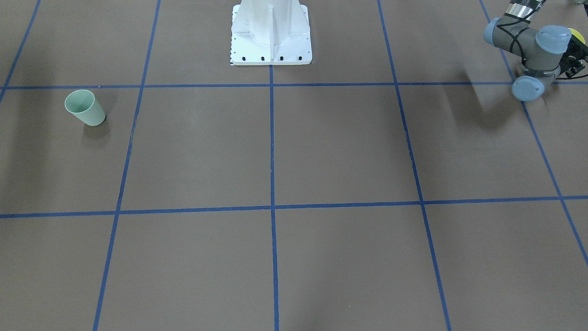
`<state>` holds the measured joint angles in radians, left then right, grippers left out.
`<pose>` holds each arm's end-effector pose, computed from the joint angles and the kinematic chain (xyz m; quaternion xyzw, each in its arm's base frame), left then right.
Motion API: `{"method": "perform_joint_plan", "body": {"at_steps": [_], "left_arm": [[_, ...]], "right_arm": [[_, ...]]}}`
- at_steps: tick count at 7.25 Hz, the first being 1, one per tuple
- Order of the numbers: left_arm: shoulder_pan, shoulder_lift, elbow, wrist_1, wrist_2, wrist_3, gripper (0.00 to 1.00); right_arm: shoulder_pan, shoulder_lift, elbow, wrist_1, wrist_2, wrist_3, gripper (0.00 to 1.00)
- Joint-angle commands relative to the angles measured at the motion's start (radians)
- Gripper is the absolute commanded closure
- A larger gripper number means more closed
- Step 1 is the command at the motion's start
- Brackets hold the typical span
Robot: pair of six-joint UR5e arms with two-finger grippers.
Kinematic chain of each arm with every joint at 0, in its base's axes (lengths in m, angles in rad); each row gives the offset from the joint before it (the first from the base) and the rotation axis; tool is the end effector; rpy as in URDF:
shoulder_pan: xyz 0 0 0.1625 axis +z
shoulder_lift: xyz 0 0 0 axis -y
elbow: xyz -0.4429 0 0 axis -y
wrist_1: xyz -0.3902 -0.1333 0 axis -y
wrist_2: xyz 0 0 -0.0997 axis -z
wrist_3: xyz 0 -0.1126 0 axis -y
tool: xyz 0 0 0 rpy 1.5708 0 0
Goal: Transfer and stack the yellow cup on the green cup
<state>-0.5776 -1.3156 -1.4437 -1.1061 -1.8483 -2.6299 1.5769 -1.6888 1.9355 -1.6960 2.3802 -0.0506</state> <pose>0.1410 -0.2142 0.8830 -0.0254 -0.4253 -0.6980 0.5756 0.0544 -0.4343 0.5721 0.0669 -0.3913 -0.0443 0.9168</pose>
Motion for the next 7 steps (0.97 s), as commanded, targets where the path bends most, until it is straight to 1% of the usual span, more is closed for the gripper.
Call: {"method": "perform_joint_plan", "body": {"at_steps": [1, 4, 7], "left_arm": [[0.012, -0.001, -0.001, -0.003, -0.031, 0.004, 0.0], [0.016, 0.007, 0.011, 0.003, -0.064, 0.005, 0.0], [0.019, 0.021, 0.036, 0.003, -0.068, 0.007, 0.0]], "right_arm": [[0.0, 0.0, -0.001, -0.004, 0.001, 0.0, 0.01], [0.0, 0.0, 0.0, -0.005, 0.001, 0.0, 0.01], [0.0, 0.0, 0.0, -0.005, 0.001, 0.0, 0.01]]}}
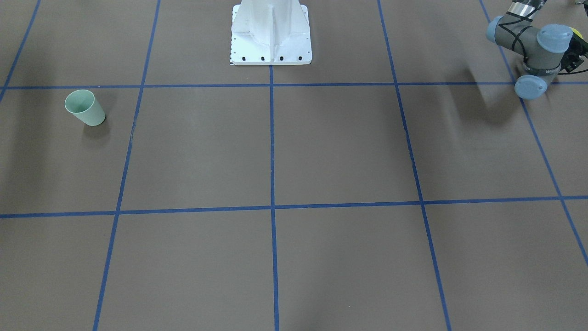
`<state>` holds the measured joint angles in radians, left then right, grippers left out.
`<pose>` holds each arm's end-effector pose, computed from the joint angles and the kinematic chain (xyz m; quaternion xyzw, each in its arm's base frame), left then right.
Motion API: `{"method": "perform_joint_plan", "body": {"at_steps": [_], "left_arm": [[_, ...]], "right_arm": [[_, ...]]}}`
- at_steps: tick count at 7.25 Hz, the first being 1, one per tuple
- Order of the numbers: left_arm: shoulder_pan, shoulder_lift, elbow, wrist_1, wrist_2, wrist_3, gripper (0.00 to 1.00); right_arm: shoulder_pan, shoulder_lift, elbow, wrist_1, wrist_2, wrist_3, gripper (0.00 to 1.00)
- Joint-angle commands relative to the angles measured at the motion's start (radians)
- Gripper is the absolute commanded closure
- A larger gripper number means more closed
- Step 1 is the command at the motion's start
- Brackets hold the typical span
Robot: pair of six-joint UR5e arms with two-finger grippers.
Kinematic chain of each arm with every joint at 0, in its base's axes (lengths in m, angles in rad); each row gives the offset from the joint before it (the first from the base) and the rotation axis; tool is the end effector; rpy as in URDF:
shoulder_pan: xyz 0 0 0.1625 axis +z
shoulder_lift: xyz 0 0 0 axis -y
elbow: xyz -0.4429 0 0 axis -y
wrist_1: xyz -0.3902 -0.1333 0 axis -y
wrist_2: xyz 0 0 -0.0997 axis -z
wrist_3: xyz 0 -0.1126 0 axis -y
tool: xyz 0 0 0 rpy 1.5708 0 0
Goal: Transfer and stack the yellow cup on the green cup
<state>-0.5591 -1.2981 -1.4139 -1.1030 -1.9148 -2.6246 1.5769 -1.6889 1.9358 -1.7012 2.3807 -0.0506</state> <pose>0.1315 -0.1947 0.8956 -0.0449 -0.4521 -0.6922 0.5608 0.0544 -0.4339 0.5725 0.0646 -0.3916 -0.0433 0.9168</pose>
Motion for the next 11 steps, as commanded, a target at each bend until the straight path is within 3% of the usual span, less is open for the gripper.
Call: {"method": "perform_joint_plan", "body": {"at_steps": [1, 3, 4, 5, 6, 8, 10, 11], "left_arm": [[0.001, 0.003, 0.006, 0.0, -0.01, 0.002, 0.0], [0.004, 0.003, 0.009, 0.0, -0.012, 0.005, 0.0], [0.007, 0.003, 0.012, -0.001, -0.012, 0.003, 0.1], [0.01, 0.003, 0.013, 0.0, -0.009, 0.003, 0.38], [0.013, 0.005, 0.013, 0.002, -0.006, 0.006, 0.58], [0.013, 0.028, -0.008, 0.034, -0.004, 0.053, 0.64], [0.011, 0.158, -0.214, 0.107, 0.02, 0.156, 0.64], [0.011, 0.166, -0.236, 0.124, 0.127, 0.181, 0.64]], "right_arm": [[0.0, 0.0, 0.0, 0.0, 0.0, 0.0, 0.01], [0.0, 0.0, 0.0, 0.0, 0.0, 0.0, 0.01], [0.0, 0.002, 0.0, 0.0, 0.0, 0.0, 0.01], [0.0, 0.0, 0.003, 0.0, 0.0, 0.0, 0.01], [0.0, 0.0, 0.005, 0.0, 0.0, 0.0, 0.01], [0.002, 0.002, 0.005, -0.002, 0.0, 0.0, 0.01], [0.002, -0.003, 0.005, -0.003, 0.0, 0.0, 0.01], [0.002, -0.002, 0.006, 0.0, -0.006, 0.0, 0.01]]}}
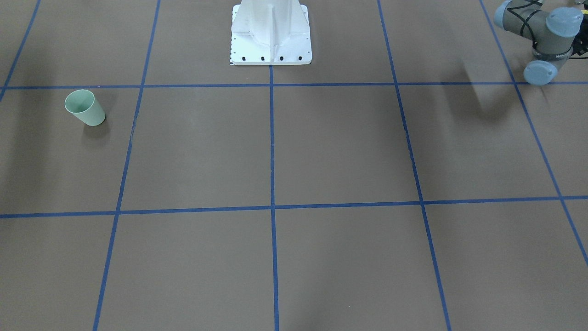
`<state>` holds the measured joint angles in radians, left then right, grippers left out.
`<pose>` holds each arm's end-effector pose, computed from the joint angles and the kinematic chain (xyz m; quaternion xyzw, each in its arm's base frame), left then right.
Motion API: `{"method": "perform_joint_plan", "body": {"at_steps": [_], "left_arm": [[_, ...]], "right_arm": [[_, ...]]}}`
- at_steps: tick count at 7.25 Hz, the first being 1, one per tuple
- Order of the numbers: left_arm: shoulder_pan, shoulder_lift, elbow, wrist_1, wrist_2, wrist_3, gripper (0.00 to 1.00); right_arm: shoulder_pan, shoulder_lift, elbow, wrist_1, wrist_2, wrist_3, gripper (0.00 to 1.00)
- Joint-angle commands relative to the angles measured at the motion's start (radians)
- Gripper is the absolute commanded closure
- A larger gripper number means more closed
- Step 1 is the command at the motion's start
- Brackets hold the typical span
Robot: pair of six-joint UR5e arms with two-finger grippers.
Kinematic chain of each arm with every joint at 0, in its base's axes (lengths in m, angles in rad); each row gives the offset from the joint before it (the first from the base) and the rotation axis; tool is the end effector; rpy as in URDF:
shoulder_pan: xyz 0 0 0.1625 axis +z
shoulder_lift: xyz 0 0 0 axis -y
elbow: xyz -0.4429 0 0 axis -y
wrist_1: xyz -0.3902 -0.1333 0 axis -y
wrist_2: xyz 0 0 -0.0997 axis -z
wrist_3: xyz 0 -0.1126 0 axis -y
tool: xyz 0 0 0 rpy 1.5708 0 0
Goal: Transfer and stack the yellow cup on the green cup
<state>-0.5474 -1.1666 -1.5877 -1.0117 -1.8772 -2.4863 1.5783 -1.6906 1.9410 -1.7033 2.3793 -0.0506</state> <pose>0.0835 -0.1672 0.8607 -0.0511 -0.4676 -0.6393 0.6082 0.0551 -0.4328 0.5710 0.0655 -0.3909 -0.0429 0.9171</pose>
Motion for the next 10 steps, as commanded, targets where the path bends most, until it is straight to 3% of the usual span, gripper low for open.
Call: {"method": "perform_joint_plan", "body": {"at_steps": [1, 3, 5, 7, 9, 10], "left_arm": [[-0.011, 0.028, -0.061, 0.031, 0.198, 0.046, 0.64], [-0.157, 0.007, -0.07, -0.031, 0.454, 0.09, 0.64], [-0.285, -0.043, -0.066, -0.201, 0.689, 0.24, 0.66], [-0.461, -0.091, -0.051, -0.659, 0.89, 0.581, 0.68], [-0.586, -0.12, -0.02, -1.042, 0.892, 0.969, 0.72], [-0.595, -0.139, -0.02, -1.217, 0.886, 1.11, 0.72]], "right_arm": [[0.0, 0.002, 0.001, 0.002, -0.006, 0.0, 0.01], [0.0, -0.003, 0.006, -0.001, -0.003, 0.002, 0.01], [0.0, -0.026, 0.015, -0.004, -0.003, 0.005, 0.01], [0.0, -0.037, 0.013, -0.004, -0.003, 0.006, 0.01], [0.0, -0.035, 0.009, -0.004, -0.003, 0.029, 0.01], [0.0, -0.037, 0.015, -0.004, 0.0, 0.081, 0.01]]}}
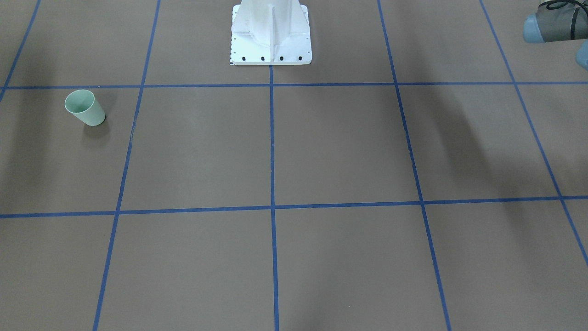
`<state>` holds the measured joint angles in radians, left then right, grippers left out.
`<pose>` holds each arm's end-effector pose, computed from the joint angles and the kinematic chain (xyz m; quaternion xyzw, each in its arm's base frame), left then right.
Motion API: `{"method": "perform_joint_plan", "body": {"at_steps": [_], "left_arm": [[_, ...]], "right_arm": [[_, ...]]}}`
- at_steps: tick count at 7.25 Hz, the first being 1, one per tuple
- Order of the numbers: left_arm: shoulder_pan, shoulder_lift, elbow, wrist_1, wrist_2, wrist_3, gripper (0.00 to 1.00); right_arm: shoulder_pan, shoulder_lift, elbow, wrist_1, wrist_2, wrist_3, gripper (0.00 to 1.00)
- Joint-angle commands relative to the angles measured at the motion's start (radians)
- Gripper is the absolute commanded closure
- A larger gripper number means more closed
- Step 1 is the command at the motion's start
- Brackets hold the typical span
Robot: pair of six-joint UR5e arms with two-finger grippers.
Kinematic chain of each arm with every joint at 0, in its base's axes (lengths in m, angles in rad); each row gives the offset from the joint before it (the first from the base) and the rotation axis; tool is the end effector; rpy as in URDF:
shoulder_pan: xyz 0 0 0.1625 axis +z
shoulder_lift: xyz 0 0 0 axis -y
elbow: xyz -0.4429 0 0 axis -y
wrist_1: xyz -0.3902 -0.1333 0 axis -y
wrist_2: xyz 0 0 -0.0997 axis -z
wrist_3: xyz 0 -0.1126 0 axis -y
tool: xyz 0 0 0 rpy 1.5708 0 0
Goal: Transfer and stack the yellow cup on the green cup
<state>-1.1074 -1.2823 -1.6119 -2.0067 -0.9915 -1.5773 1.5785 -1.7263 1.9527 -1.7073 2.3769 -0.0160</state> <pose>-0.0099 -0.4162 0.7565 0.2895 -0.0719 -0.5272 0.7957 0.0553 -0.4175 0.5812 0.0460 -0.3913 -0.0214 0.9189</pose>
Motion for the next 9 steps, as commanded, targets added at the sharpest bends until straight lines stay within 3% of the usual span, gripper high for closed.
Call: {"method": "perform_joint_plan", "body": {"at_steps": [1, 3, 5, 7, 8, 9], "left_arm": [[-0.035, -0.043, -0.006, -0.371, -0.012, 0.317, 0.72], [-0.034, -0.072, -0.084, -0.525, -0.254, 0.364, 0.74], [-0.034, -0.1, -0.263, -0.529, -0.482, 0.403, 0.75], [-0.032, -0.159, -0.414, -0.435, -0.742, 0.419, 0.76], [-0.032, -0.161, -0.446, -0.434, -0.903, 0.416, 0.76], [-0.028, -0.161, -0.456, -0.469, -1.002, 0.413, 0.75]], "right_arm": [[0.0, 0.001, 0.0, 0.0, 0.008, 0.054, 0.01], [-0.003, 0.01, -0.005, 0.009, 0.025, 0.057, 0.01], [-0.003, 0.004, -0.005, 0.012, 0.102, 0.118, 0.01], [-0.015, 0.04, -0.006, 0.014, 0.104, 0.197, 0.01], [-0.047, 0.086, -0.02, 0.012, 0.125, 0.195, 0.01], [-0.089, 0.164, -0.053, 0.009, 0.193, 0.199, 0.01]]}}
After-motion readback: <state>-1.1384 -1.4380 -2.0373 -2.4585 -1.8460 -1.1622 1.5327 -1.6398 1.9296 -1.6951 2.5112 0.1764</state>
